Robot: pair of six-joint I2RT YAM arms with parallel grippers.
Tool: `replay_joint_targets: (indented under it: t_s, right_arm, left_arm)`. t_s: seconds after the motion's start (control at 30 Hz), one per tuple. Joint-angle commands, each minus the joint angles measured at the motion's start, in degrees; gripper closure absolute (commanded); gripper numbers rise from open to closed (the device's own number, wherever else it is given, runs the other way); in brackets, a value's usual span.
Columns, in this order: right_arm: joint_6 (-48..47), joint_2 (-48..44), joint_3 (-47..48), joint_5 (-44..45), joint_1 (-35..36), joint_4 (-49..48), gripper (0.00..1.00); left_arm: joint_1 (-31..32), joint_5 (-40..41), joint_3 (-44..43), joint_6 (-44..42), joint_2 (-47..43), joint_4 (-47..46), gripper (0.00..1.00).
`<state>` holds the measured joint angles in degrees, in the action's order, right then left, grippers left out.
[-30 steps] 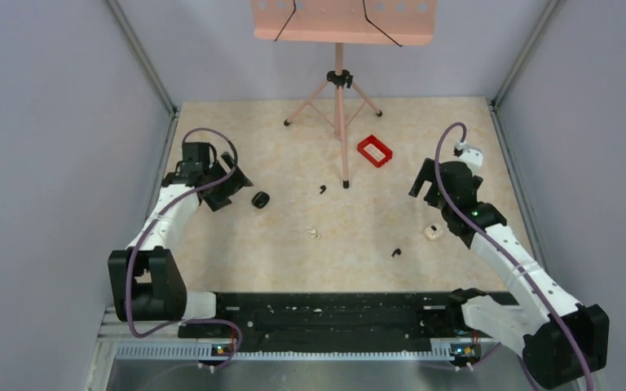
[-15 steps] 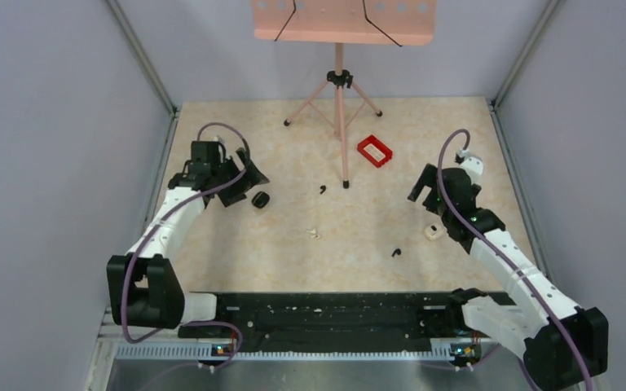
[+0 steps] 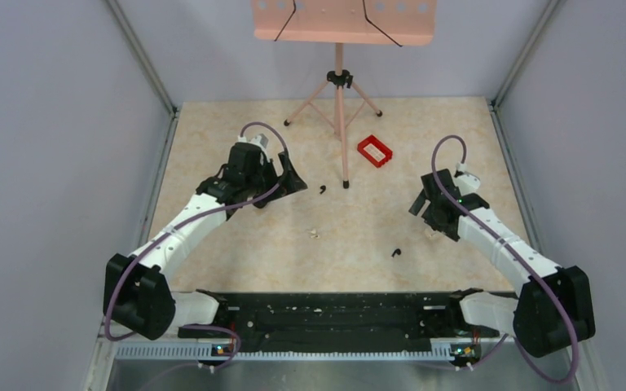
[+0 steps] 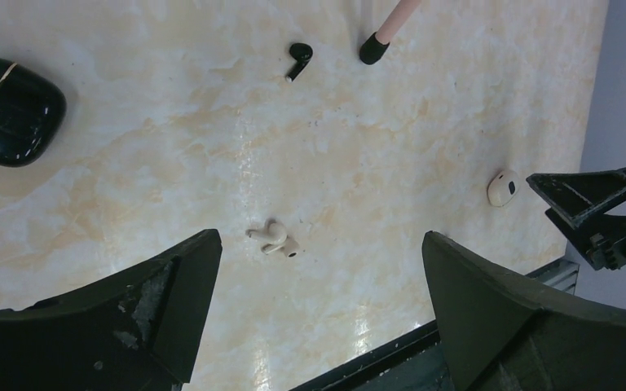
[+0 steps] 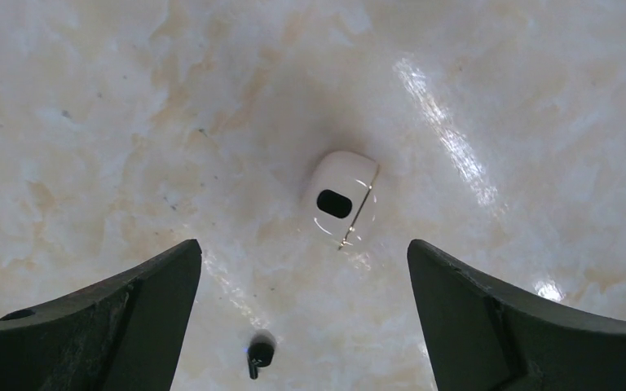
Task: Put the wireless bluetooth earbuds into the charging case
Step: Pick up the charging case from the corner of the board.
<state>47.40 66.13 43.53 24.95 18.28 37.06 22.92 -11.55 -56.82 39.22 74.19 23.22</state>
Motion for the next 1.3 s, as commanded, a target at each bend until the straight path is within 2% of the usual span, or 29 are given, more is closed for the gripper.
replay_joint_targets:
  t_s: [0.0, 0.17, 0.4, 0.5, 0.6, 0.77, 0.9, 1.1, 1.2, 1.27]
  right_arm:
    - [6.56, 1.55, 0.05, 0.74, -1.55, 5.22, 0.04]
    - [5.85, 1.68, -4.02, -6.75, -6.65, -0.60, 0.09]
    - [5.23, 3.46, -6.79, -14.00, -8.30, -6.00, 0.04]
    - [4.07, 4.34, -7.49, -17.56, -8.30, -9.36, 0.03]
    - [2.80, 5.68, -7.29, -17.37, -8.29, -11.36, 0.03]
    - [0.95, 10.12, -5.12, -12.18, -8.29, -10.29, 0.04]
    - [0.46, 13.56, -3.45, -9.62, -8.32, -8.87, 0.11]
    - [0.27, 14.32, -3.54, -9.91, -8.31, -9.02, 0.33]
    - [-1.57, 13.39, -3.74, -11.34, -8.33, -10.13, 0.38]
    - [-3.66, 12.23, -4.11, -12.88, -8.29, -11.34, 0.49]
  left_arm:
    - [-0.02, 3.03, 0.49, 0.72, -1.70, -2.93, 0.01]
    - [0.02, 2.69, 0.13, 0.98, -1.46, -2.81, 0.01]
    - [-0.03, 0.48, 0.97, 3.89, -0.69, -4.06, 0.01]
    - [0.25, -2.61, 0.60, 1.13, -0.72, -5.17, 0.01]
    - [0.54, -2.42, -0.80, -1.45, -0.68, -3.56, 0.01]
    - [0.55, -1.81, -1.57, -3.26, -0.62, -1.78, 0.01]
    - [0.63, -1.80, -1.37, -3.36, -0.63, -1.78, 0.01]
    - [0.63, -2.07, -1.45, -4.35, -0.31, -1.69, 0.01]
    - [0.68, -2.56, -1.98, -5.32, -0.02, -1.16, 0.01]
    - [0.72, -2.03, -1.97, -5.56, -0.02, -1.11, 0.01]
